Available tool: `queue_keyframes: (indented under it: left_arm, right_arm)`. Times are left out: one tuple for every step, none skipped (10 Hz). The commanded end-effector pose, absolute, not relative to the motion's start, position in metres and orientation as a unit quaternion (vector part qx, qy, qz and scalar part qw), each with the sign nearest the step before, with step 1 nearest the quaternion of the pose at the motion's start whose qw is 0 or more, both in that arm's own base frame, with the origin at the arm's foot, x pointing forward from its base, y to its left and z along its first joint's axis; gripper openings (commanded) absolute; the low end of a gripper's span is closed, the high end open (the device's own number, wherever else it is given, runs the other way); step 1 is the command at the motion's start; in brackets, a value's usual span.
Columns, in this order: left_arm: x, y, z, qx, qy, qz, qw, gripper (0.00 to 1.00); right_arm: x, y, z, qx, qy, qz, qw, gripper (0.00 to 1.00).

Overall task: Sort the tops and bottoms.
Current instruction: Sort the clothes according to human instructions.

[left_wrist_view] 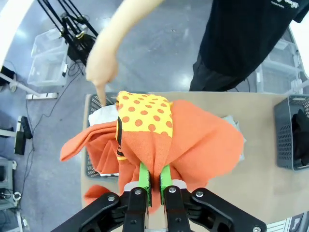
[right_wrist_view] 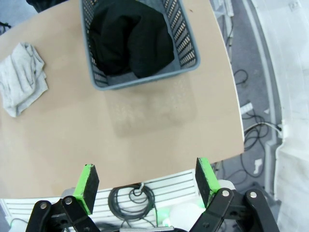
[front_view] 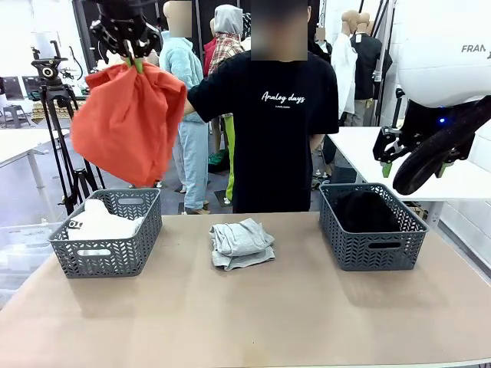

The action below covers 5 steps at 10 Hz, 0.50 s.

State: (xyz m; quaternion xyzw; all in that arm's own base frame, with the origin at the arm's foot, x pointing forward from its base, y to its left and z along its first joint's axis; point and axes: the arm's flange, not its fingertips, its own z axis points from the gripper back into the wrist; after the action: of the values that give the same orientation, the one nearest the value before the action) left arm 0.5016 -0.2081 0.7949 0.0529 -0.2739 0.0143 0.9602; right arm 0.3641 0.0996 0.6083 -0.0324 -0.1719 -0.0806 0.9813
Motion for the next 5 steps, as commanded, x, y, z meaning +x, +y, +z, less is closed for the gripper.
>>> queue_keyframes:
  left_arm:
    - [0.501, -0.196, 0.801, 0.054, -0.279, 0.025, 0.958, 0.00]
    - [0.508, -0.190, 0.798, 0.057, -0.314, 0.048, 0.946, 0.00]
    - [0.521, -0.169, 0.792, 0.074, -0.308, 0.083, 0.945, 0.00]
    - [0.533, -0.143, 0.783, 0.066, -0.304, 0.124, 0.942, 0.00]
    - [0.543, -0.126, 0.769, 0.066, -0.296, 0.124, 0.945, 0.00]
  right_arm:
    - [0.365, 0.100, 0.610, -0.041, -0.170, -0.080, 0.981, 1.00]
    - [0.365, 0.100, 0.610, -0.041, -0.170, -0.080, 0.981, 1.00]
    - [0.365, 0.100, 0.610, -0.041, -0.170, -0.080, 0.981, 1.00]
    - [0.365, 0.100, 0.610, -0.041, -0.170, -0.080, 0.981, 1.00]
    - [0.365, 0.100, 0.610, -0.041, -0.170, -0.080, 0.981, 1.00]
